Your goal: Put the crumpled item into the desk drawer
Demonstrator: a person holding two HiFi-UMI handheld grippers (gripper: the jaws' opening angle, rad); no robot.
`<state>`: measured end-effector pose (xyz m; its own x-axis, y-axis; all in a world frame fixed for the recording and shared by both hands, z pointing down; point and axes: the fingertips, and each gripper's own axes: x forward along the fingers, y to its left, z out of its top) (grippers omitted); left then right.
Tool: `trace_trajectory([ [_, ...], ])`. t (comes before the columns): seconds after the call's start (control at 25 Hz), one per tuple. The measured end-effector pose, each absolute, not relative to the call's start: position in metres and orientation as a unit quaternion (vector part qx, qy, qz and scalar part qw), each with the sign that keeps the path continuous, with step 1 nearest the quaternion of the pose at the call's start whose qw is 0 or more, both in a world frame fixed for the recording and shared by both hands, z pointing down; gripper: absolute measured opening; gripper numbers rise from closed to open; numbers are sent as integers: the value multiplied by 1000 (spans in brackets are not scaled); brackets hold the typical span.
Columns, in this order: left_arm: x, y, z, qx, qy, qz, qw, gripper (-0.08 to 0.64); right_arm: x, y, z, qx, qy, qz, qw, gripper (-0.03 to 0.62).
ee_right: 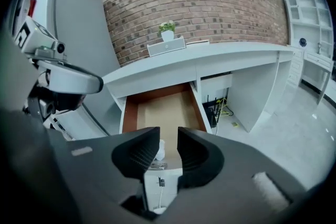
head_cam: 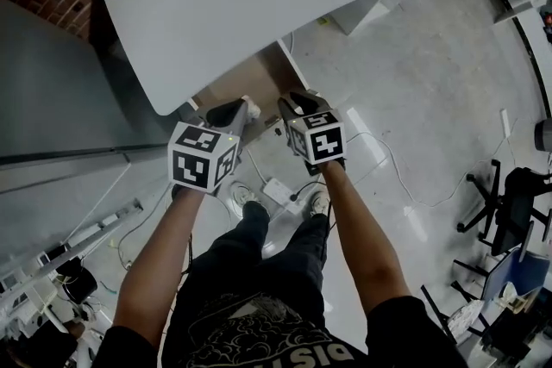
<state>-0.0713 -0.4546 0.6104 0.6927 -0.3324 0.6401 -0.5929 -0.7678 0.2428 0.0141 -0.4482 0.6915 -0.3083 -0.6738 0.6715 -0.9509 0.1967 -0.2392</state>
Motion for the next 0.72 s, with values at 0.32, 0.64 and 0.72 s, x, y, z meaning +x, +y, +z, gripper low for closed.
trace_trajectory([
  [0.32,-17,-440,566,916,-222,266,200,-2,69,-414,626,601,-714,305,188,101],
  [0.64,32,-431,514,938,-195,229,171,-2,116,-391,547,652,-693,273,144,95],
  [0.72,42,-426,504,941,-192,225,166,-2,127,-386,528,660,-690,262,137,94],
])
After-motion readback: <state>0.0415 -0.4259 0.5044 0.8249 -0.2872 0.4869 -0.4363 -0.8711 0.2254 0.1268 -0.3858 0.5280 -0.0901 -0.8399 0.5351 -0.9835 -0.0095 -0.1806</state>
